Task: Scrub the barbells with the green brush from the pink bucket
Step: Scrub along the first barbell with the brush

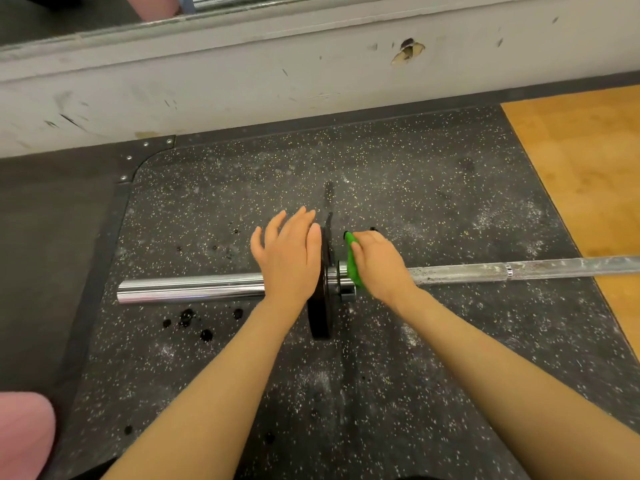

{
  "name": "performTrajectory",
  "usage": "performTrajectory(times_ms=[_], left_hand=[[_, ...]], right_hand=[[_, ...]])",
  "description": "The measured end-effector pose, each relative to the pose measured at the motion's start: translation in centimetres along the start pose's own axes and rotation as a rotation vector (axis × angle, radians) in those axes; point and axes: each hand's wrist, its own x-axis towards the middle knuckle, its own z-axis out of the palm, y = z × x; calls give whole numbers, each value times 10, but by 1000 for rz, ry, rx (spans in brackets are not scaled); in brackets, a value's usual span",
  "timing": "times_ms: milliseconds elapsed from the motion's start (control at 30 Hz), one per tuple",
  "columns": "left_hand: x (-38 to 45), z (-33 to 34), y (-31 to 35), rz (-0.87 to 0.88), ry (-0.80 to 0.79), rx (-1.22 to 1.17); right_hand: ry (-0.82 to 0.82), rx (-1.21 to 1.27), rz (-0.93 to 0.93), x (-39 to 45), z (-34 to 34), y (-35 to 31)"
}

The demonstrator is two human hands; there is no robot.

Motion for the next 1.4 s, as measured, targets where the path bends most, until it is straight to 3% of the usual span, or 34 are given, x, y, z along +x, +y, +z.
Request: performTrajectory(times_ms=[200, 467, 600, 833, 1067, 1233, 1400], left_hand=[[19, 13, -2, -103, -253, 42], [-16, 8, -6, -62, -130, -25], [-20, -4, -3, -73, -37, -42], [-29, -2, 13, -172, -254, 34], [-53, -8, 15, -170, -207, 52], [-51, -10, 17, -170, -231, 85], [-45, -8, 15, -167, -261, 100]], right_hand=[[-63, 25, -82, -3, 17, -5], [6, 89, -3, -22, 5, 3], [-64, 63, -46, -29, 6, 3], [-80, -37, -152, -62, 31, -16], [162, -289, -388, -114, 34, -16], [31, -204, -206, -95, 36, -14], [60, -249, -228, -104, 34, -3]])
